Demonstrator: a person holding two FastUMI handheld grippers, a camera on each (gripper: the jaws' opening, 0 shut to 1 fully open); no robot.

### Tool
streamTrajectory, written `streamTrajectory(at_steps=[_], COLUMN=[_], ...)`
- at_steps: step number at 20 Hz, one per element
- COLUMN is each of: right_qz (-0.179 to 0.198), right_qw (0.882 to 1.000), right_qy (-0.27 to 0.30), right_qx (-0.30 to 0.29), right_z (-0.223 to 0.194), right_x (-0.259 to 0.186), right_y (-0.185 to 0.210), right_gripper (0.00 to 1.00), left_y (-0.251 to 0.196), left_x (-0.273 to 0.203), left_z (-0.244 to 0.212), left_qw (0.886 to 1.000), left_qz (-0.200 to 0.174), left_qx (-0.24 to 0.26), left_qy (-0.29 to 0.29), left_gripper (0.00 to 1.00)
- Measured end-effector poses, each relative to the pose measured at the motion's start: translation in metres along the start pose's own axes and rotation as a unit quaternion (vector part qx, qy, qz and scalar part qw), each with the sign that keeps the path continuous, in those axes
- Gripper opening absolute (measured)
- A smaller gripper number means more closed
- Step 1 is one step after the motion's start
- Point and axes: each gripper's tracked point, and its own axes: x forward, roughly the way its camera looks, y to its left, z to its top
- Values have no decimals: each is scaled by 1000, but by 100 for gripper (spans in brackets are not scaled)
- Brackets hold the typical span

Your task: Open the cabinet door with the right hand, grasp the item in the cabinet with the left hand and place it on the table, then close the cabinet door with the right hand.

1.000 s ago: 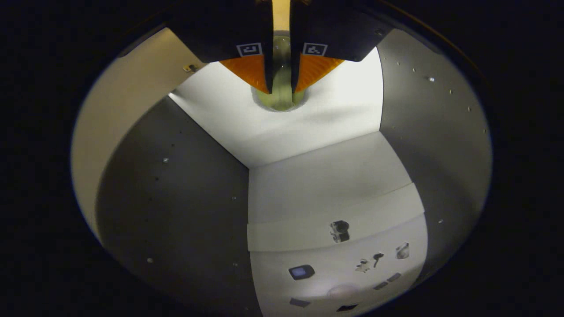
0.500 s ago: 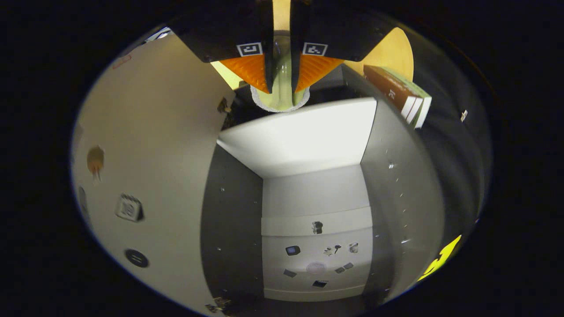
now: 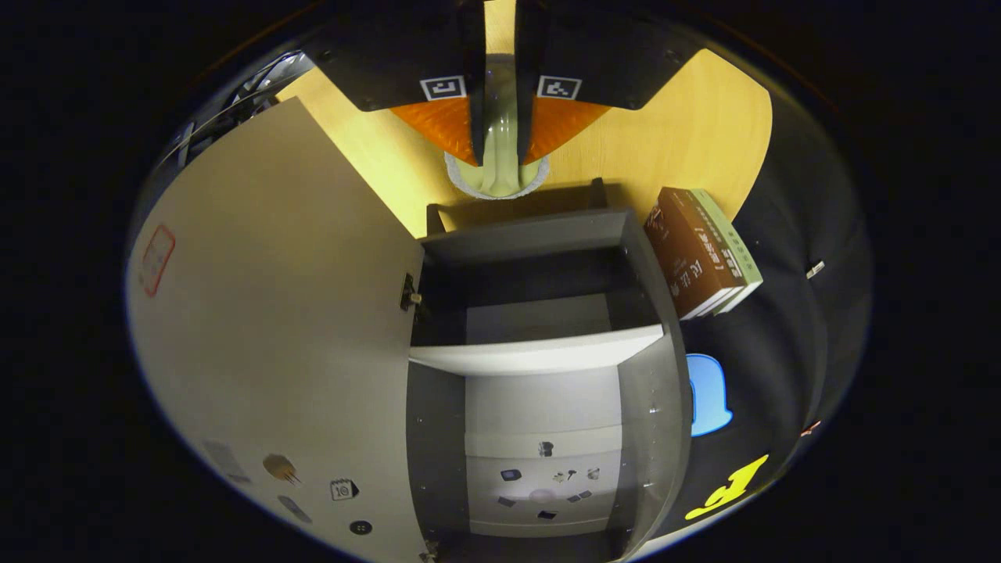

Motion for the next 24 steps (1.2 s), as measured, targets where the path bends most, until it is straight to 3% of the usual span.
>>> streamTrajectory(at_steps=[3,4,5,12,24], right_qz=[12,13,16,26,64], right_qw=[1000,1000,1000,1000,996], right_qy=[-4,-4,-2,-18,-6], right_qx=[-5,-10,-7,-5,-55], right_z=[4,3,4,17,4], right_x=[-10,-15,-17,-27,-38], right_y=[8,8,9,20,38], right_gripper=[98,90,98,97,98], left_y=[-6,-9,-12,-21,-17], left_x=[12,17,22,58,91], left_z=[-30,-40,-51,-120,-168], left_qw=[1000,1000,1000,998,997], left_qz=[5,3,1,-6,21], left_qx=[13,13,11,37,33], left_qy=[0,1,3,42,72], left_gripper=[19,19,19,19,20])
